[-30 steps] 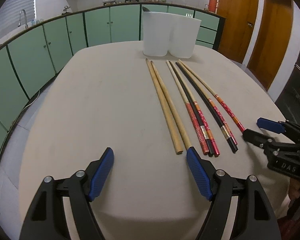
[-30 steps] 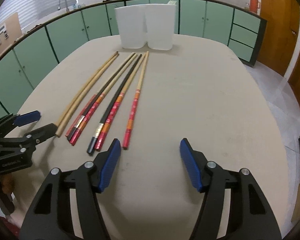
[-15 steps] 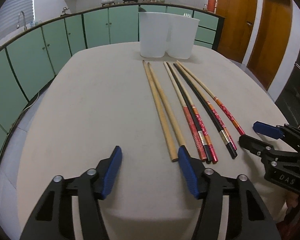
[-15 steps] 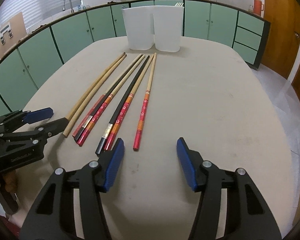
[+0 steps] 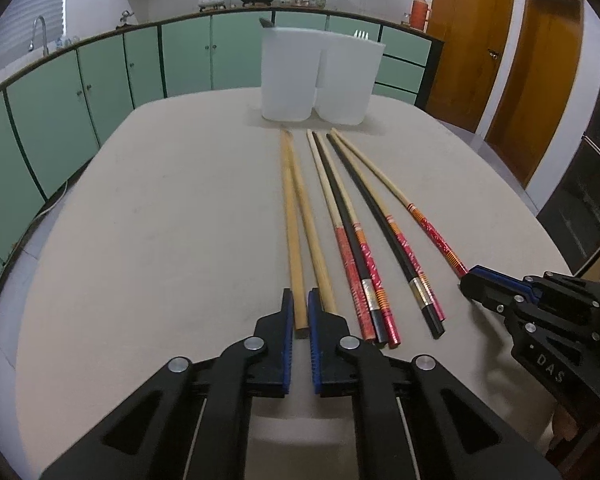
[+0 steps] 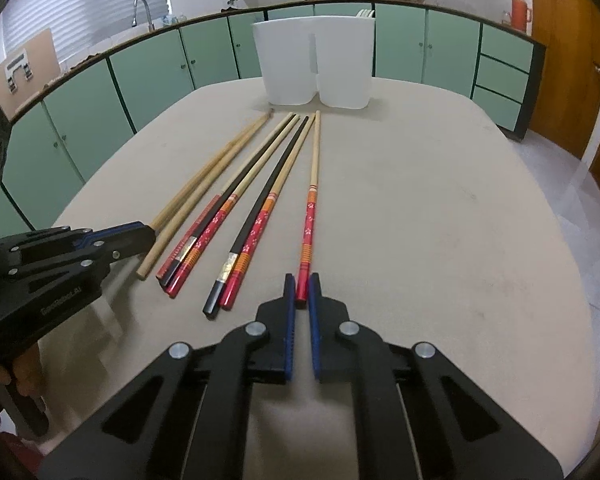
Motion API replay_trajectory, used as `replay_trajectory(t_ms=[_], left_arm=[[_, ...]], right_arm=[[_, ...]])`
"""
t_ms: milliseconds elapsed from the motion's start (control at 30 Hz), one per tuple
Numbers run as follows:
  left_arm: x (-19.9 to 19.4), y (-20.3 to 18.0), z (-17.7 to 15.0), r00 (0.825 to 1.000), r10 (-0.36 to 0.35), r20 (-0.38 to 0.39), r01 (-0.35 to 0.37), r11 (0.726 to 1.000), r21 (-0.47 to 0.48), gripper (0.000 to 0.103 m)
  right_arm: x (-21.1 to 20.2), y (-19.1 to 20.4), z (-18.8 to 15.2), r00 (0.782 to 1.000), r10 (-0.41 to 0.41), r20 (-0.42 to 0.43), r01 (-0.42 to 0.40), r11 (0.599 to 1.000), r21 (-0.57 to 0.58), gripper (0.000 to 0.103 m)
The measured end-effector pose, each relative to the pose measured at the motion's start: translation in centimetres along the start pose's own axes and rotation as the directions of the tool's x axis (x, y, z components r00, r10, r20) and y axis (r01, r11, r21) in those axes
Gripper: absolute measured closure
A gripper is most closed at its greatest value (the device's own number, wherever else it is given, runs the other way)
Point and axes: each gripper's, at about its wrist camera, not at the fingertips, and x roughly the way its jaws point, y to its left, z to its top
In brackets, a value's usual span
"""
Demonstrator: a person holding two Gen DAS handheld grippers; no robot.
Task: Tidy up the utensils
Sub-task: 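Lift both held chopsticks and carry them over the white holder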
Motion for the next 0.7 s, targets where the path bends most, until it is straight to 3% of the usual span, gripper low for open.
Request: replay_trajectory(t_ms=[400,700], left_arm=[[-4.8,-0.9,2.7,0.994,0.026,0.103,-0.031,0.999,0.044,0.096],[-9.6,-1.0,6.4,0.968,0.012,0.251,-0.025,0.999,0.049,0.096]], right_arm=[[-3.8,-0.3,2.3,0.995,-0.006,0.100,0.008,1.000,-0.021,0.098],[-7.6,-1.3,6.1,0.977,0.003,0.212,0.005,0.999,-0.036,0.098]])
